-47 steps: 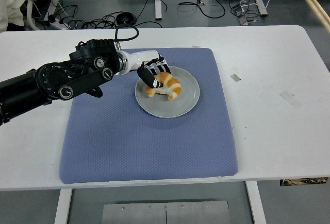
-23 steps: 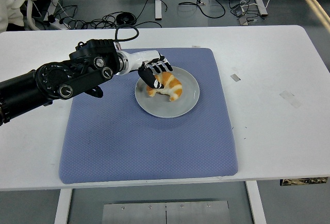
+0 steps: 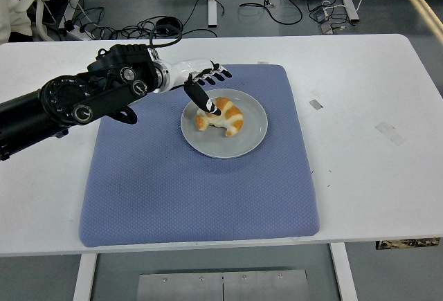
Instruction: Place the bread on the plate
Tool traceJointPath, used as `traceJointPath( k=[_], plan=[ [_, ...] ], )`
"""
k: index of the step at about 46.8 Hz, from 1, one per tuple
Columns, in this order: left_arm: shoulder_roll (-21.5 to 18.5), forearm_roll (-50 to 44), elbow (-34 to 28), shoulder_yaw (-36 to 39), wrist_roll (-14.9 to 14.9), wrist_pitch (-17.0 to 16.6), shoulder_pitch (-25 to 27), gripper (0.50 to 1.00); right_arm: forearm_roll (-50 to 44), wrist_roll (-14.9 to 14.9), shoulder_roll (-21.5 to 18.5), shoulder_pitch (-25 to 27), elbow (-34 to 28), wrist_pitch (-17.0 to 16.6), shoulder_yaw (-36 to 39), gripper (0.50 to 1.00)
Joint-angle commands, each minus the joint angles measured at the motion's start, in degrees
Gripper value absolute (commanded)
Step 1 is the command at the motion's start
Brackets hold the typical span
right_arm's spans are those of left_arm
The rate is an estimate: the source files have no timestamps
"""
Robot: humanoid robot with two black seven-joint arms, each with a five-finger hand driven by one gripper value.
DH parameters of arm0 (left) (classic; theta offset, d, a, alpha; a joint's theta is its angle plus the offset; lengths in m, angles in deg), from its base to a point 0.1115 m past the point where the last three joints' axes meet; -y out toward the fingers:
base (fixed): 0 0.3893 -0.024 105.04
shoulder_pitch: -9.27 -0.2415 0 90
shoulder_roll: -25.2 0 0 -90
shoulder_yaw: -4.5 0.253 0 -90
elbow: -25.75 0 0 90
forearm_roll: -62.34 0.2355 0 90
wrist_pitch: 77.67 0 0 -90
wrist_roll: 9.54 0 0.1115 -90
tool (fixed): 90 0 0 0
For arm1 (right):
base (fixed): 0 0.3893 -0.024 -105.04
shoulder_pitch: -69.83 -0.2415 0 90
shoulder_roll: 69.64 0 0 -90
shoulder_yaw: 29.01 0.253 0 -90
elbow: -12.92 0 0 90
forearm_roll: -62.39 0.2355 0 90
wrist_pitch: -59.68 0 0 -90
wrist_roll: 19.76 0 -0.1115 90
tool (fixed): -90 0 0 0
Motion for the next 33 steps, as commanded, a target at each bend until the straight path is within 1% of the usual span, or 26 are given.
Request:
traceJointPath(
  k=[1,9,14,22,28,33],
  plan=[
    [-0.62,-1.51,0.12,-1.52,-0.04,-0.01,-0.02,0.969,0.0,-0.01,0.0,0.01,0.01,0.0,0.0,1.0],
    [-1.15,-6.08,0.99,-4.86,0.05,-0.09,-1.25,0.971,0.0,-0.01,0.0,0.01,0.01,0.0,0.0,1.0],
    [-3.34,-6.87,1.08,-8.64,0.05,-0.09,-3.09,0.975,0.0,-0.01,0.0,0.01,0.01,0.0,0.0,1.0],
    [-5.62,-13.9,1.52,-17.08,0.31,0.43,-7.84,0.978,0.0,-0.01,0.0,0.01,0.01,0.0,0.0,1.0],
    [-7.03,-15.31,1.43,-24.54,0.49,0.52,-11.17,0.98,0.0,-0.01,0.0,0.01,0.01,0.0,0.0,1.0],
    [-7.65,-15.49,0.47,-33.15,0.49,0.52,-15.48,0.98,0.0,-0.01,0.0,0.01,0.01,0.0,0.0,1.0]
  ],
)
